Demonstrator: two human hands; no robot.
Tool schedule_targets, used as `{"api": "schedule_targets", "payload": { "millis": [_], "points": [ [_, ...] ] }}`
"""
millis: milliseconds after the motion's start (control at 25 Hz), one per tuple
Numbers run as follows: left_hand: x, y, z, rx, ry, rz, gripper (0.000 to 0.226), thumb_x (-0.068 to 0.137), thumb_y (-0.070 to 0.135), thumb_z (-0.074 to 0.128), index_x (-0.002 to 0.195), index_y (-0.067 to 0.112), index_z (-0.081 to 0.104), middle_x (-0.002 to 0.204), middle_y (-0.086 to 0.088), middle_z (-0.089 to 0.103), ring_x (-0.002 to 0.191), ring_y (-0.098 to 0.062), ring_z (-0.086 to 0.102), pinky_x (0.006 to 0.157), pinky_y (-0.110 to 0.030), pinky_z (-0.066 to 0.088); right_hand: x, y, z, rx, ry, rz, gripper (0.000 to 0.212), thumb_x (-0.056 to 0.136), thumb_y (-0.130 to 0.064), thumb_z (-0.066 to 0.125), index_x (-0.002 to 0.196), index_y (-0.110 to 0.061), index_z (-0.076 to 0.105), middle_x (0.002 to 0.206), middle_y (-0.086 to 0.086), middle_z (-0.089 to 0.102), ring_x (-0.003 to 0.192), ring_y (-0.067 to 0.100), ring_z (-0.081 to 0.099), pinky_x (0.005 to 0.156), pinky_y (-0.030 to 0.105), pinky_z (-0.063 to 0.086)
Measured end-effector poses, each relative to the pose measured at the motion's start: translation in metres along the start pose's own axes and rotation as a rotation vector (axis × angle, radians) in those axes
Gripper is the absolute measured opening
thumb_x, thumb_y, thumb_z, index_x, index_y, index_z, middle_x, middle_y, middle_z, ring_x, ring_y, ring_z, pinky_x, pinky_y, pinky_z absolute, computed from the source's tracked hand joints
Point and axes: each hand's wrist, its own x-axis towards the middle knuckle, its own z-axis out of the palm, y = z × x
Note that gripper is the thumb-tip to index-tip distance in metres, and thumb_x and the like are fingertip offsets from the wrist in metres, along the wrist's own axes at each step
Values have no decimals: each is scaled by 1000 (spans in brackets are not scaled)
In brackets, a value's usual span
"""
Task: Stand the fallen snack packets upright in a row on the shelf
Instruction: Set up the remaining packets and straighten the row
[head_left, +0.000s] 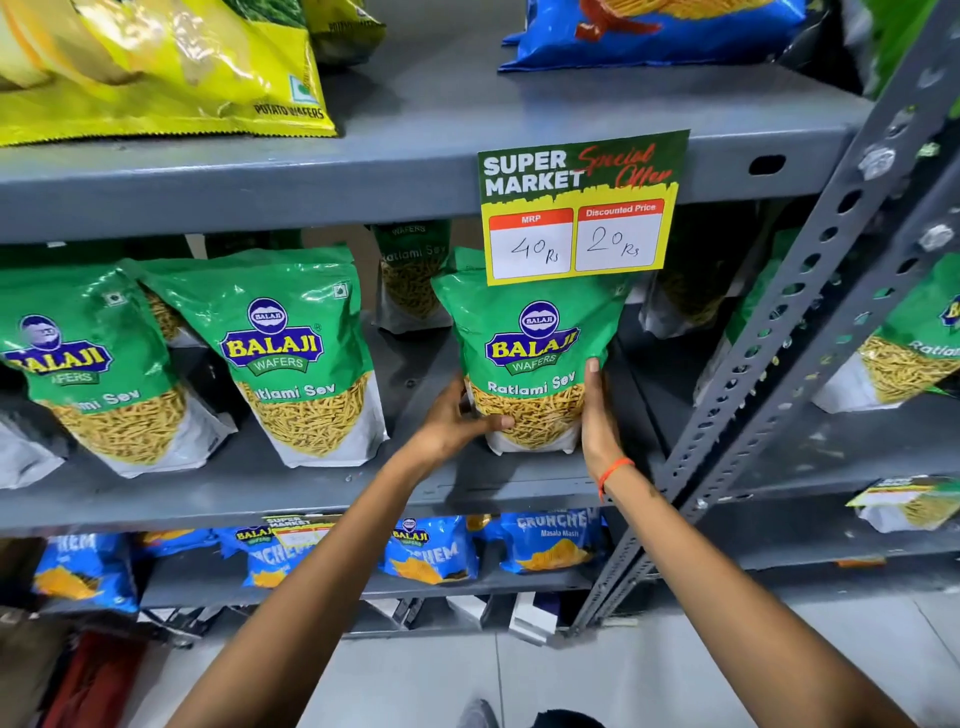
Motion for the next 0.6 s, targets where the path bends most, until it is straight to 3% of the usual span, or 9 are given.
{"api": "schedule_targets", "payload": {
  "millis": [80,120,160,240,360,440,520,600],
  "points": [
    [3,1,0,-20,-18,-20,94,49,33,85,130,19,41,132,-4,57,120,-21,52,104,-41,43,3,3,-3,18,77,8,63,88,-60,29,136,-19,36,139,2,46,125,6,45,107,35,37],
    [3,4,1,-27,-27,-18,91,51,29,86,129,19,41,132,-5,58,120,-21,53,106,-44,43,5,4,-5,35,136,-24,53,93,-51,31,126,-11,41,128,5,52,114,-7,49,102,27,41],
    [4,6,2,-33,-23,-17,88,53,27,86,128,20,42,131,-5,58,119,-20,54,106,-46,43,4,2,-6,48,180,-68,34,97,-35,33,110,-6,43,107,2,55,91,-18,52,88,14,43],
    [5,8,4,-60,13,-18,87,52,30,86,127,24,43,130,-3,59,119,-20,54,104,-45,44,7,-1,-5,50,234,-131,6,98,-11,35,93,-11,38,83,-6,45,62,-21,46,64,2,39],
    [5,7,3,-38,30,-7,82,62,24,84,130,26,39,135,-2,54,122,-21,49,103,-41,42,9,0,-3,40,264,-170,20,97,-11,37,82,-25,37,80,-7,44,66,-14,47,66,8,40],
    [6,4,2,-27,26,-13,70,69,19,80,125,24,39,129,-1,55,121,-25,49,97,-37,47,5,2,-2,59,330,-208,18,96,-20,37,81,-29,37,81,-7,45,74,-2,48,72,20,39],
    [3,4,1,-49,20,-28,61,73,10,76,120,23,39,117,1,57,118,-26,52,82,-23,51,2,4,0,81,334,-166,8,95,-31,37,91,-27,42,90,-5,49,84,9,50,75,24,41],
    [0,3,3,-42,-13,-35,65,73,3,74,125,21,39,119,0,56,116,-22,52,75,-14,50,0,8,3,86,246,-19,50,90,-57,37,119,-18,46,116,1,55,107,17,53,89,31,47]
  ]
}}
